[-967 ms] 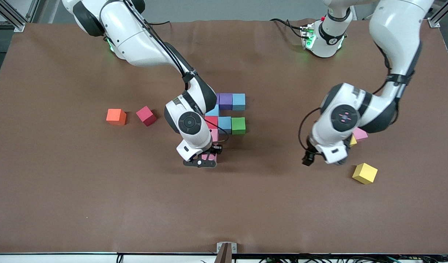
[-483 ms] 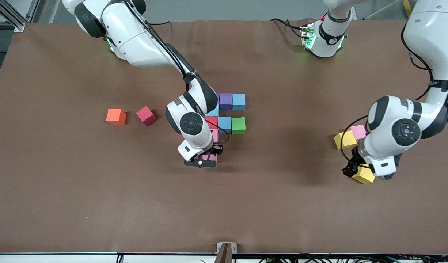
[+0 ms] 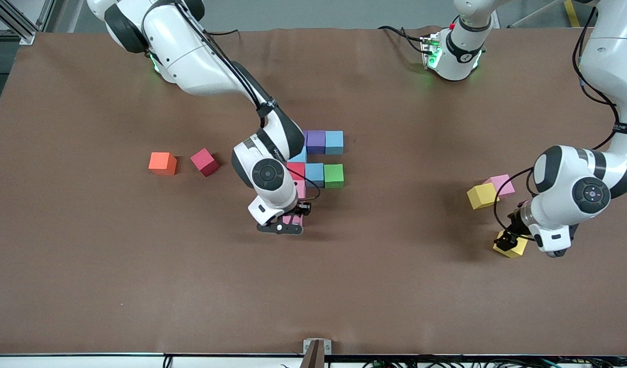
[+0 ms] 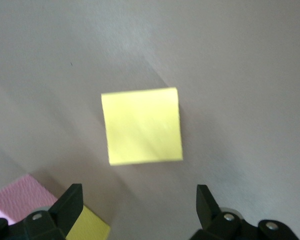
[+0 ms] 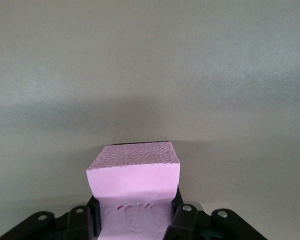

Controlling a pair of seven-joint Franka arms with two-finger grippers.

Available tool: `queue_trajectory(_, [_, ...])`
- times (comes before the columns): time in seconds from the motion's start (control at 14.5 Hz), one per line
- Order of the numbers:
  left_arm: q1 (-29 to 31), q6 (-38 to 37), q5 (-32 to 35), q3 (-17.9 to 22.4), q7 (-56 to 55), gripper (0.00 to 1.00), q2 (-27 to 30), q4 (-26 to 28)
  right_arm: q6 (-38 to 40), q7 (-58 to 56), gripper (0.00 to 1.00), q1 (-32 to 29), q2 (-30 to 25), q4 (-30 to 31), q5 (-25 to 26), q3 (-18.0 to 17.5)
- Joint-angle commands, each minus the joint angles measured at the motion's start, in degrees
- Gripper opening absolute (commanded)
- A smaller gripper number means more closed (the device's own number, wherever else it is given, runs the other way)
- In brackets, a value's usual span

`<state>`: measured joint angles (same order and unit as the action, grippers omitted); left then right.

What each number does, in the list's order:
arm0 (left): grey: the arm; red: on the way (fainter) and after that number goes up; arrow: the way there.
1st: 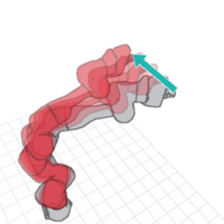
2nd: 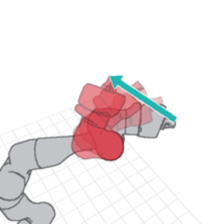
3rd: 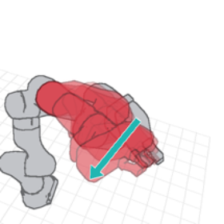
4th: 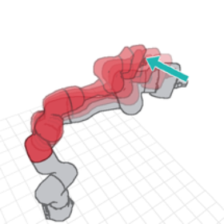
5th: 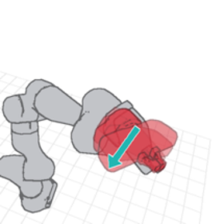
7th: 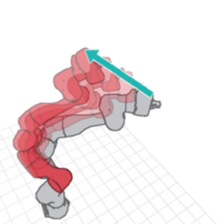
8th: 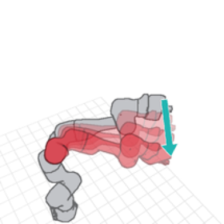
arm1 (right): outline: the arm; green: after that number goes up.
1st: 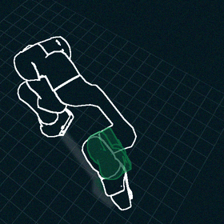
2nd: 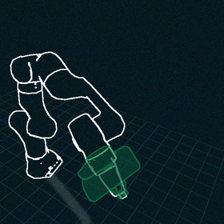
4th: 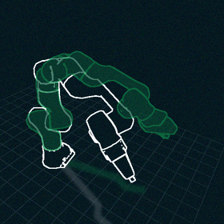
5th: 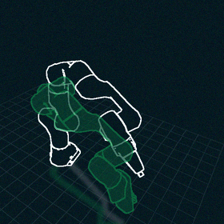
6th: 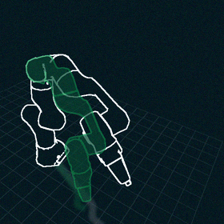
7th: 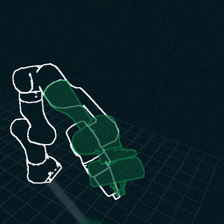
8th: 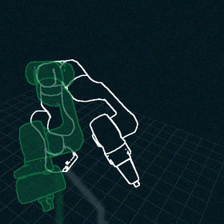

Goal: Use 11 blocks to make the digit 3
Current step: 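Lower the left gripper and grasp the yellow cube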

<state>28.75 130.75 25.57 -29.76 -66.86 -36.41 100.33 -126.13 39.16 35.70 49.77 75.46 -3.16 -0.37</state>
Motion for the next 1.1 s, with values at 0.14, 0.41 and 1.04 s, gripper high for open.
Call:
queue_trajectory(0.14, [2.19, 1.69, 4.31, -0.47, 1.65, 1.00, -2.52, -1.72, 0.62, 0.91, 0.00, 0.60, -0.29, 0.65, 0.26, 0.19])
queue_trajectory(0.41, [2.71, 4.33, 4.58, 0.22, 2.00, 1.00, -4.98, -4.00, 0.54, 2.22, 0.00, 1.30, -0.29, 0.57, 0.35, 0.28])
queue_trajectory(1.04, [2.27, 7.94, 4.58, 0.67, 1.65, 0.97, -7.62, -4.53, 0.71, 2.50, 0.00, 1.83, -0.56, 0.66, 0.35, 0.28])
